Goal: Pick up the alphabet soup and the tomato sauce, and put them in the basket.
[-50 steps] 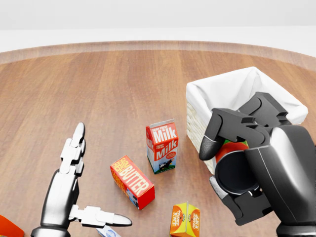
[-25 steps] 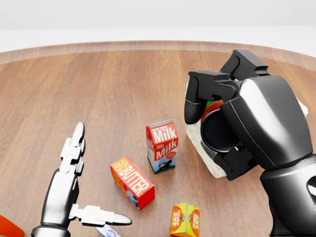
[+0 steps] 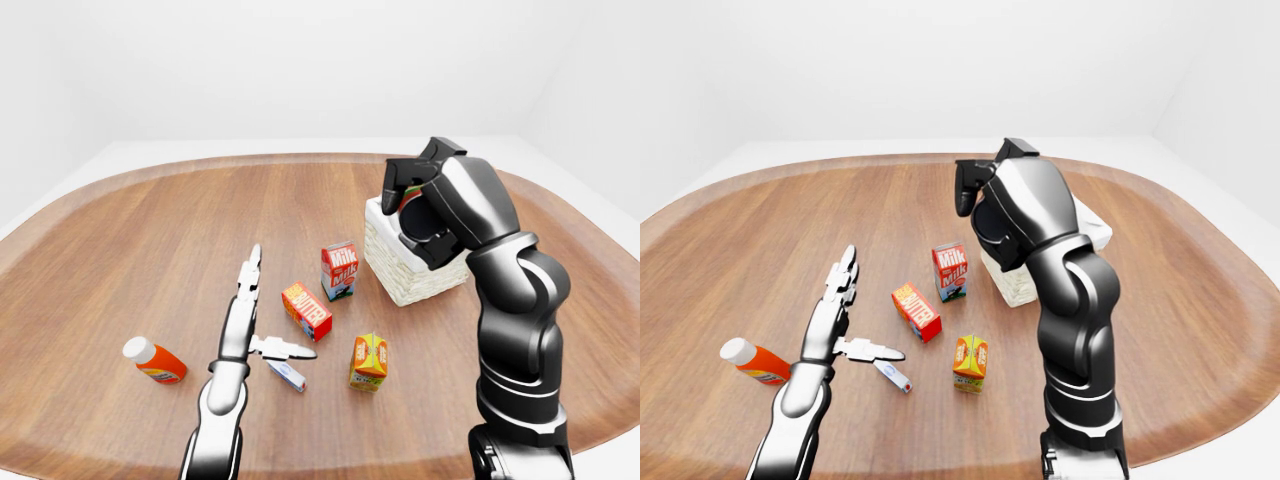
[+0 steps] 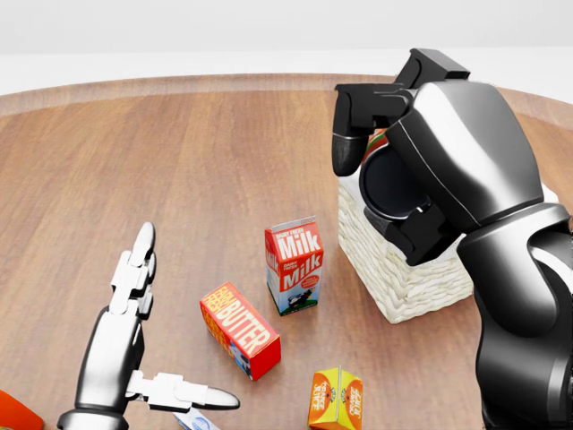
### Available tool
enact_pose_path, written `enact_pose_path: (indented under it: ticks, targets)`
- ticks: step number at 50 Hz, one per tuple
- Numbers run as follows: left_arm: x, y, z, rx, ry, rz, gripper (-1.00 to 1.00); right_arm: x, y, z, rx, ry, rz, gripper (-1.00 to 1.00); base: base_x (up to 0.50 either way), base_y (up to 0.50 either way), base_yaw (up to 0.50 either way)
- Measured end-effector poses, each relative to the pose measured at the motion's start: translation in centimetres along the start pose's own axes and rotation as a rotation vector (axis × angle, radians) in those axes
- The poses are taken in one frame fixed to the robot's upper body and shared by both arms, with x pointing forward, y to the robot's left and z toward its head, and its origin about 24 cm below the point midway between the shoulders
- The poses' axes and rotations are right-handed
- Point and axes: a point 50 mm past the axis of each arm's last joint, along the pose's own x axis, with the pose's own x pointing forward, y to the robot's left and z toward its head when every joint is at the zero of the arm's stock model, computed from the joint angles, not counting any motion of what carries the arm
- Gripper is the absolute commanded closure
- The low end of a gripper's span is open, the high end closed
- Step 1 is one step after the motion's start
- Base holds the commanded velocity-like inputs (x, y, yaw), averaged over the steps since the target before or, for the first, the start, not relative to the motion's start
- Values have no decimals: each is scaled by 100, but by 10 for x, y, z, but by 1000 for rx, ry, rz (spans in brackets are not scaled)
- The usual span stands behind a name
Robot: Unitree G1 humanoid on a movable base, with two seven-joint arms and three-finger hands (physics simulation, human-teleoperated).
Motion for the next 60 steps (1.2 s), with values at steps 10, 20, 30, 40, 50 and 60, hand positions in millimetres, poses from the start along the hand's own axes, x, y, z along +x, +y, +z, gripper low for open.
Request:
enact_pose_path:
  ticks: [10, 20, 30, 40, 50, 60]
  targets:
    - [0, 0, 0, 1, 1, -2, -100, 19, 1, -10, -32, 29, 33, 100, 0, 0, 0]
    - [0, 0, 0, 1, 2, -3, -100, 38, 2, -24, -48, 70, 62, 100, 0, 0, 0]
    - [0, 0, 0, 1, 1, -3, -100, 56, 0, -40, -41, 115, 69, 100, 0, 0, 0]
    - [0, 0, 0, 1, -1, -1, -100, 68, 2, -54, -26, 160, 72, 100, 0, 0, 0]
    - [1, 0, 0, 0, 1, -1, -100, 77, 7, -68, -21, 209, 79, 100, 0, 0, 0]
    - [0, -1, -1, 1, 2, -3, -100, 87, 19, -87, -17, 288, 86, 100, 0, 0, 0]
